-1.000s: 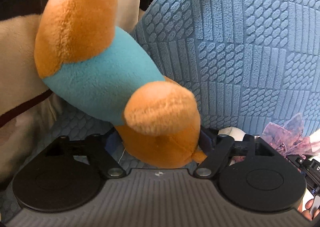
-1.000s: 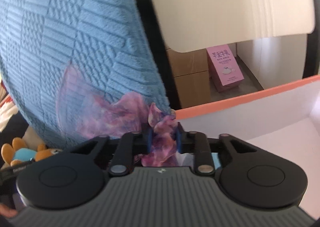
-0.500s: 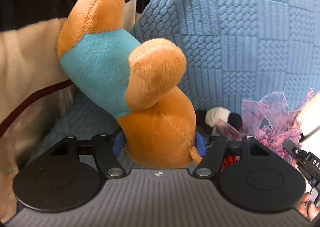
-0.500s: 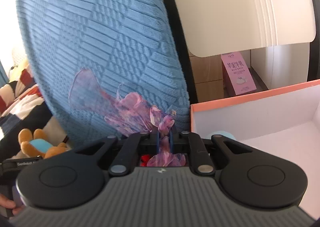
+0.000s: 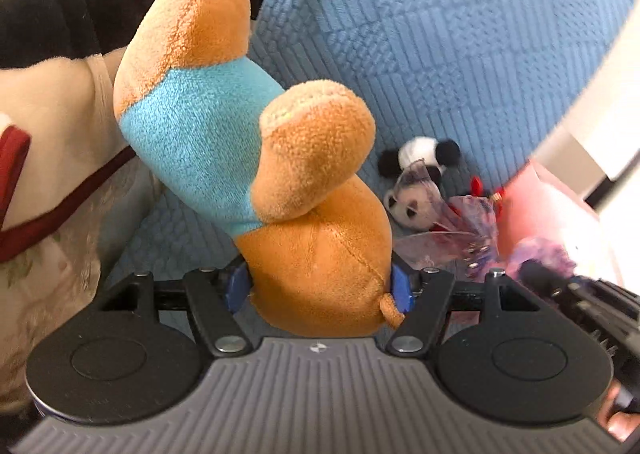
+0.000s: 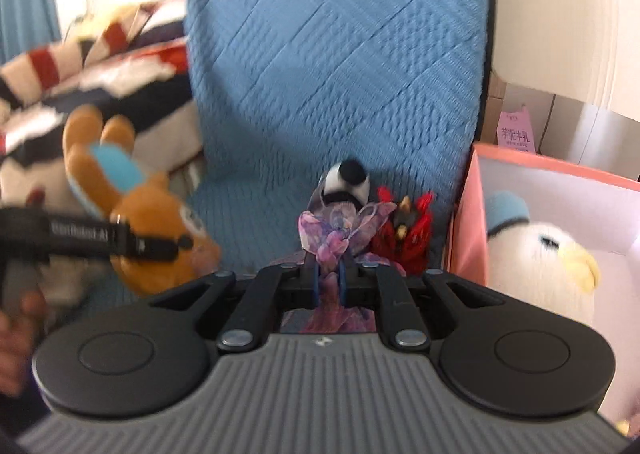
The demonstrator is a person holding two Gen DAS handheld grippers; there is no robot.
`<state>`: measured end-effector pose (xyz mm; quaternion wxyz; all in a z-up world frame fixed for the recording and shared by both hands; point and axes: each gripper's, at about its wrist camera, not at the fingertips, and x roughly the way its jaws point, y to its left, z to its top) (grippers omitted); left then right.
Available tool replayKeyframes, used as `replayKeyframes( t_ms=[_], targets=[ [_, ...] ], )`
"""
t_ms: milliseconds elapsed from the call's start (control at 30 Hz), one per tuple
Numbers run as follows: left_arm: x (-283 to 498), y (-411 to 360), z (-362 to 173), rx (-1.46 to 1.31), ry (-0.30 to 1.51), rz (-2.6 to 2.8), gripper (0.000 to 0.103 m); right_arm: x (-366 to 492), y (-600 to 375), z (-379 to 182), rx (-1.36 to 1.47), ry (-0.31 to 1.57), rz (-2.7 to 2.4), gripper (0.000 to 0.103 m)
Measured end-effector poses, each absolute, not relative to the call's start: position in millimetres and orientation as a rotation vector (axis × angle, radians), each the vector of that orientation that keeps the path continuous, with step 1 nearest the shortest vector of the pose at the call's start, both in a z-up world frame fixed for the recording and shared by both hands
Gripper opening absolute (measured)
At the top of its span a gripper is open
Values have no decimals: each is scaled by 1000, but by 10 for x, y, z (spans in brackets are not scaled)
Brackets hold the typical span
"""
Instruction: Organize objects
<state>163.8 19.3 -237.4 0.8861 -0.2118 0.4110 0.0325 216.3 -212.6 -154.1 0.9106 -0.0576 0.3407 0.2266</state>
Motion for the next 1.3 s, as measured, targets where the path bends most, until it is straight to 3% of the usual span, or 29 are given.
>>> replayKeyframes(
  t_ms=[533,733,900,1300],
  targets=[
    [1387,-123,-2356,-371,942,40,73,1510,-2132,-1980,-163,927,504,15],
    [1513,34,-2512,-447,956,110,79,1558,-2117,-1992,-99,930,507,35],
    [1548,225,-2543,-567,913,165,84,1617,-2103,-1993,-54,910,499,73],
    [1672,580,-2630,-751,846,253,89,1720,-1832,-2302,-160,998,489,74]
  ],
)
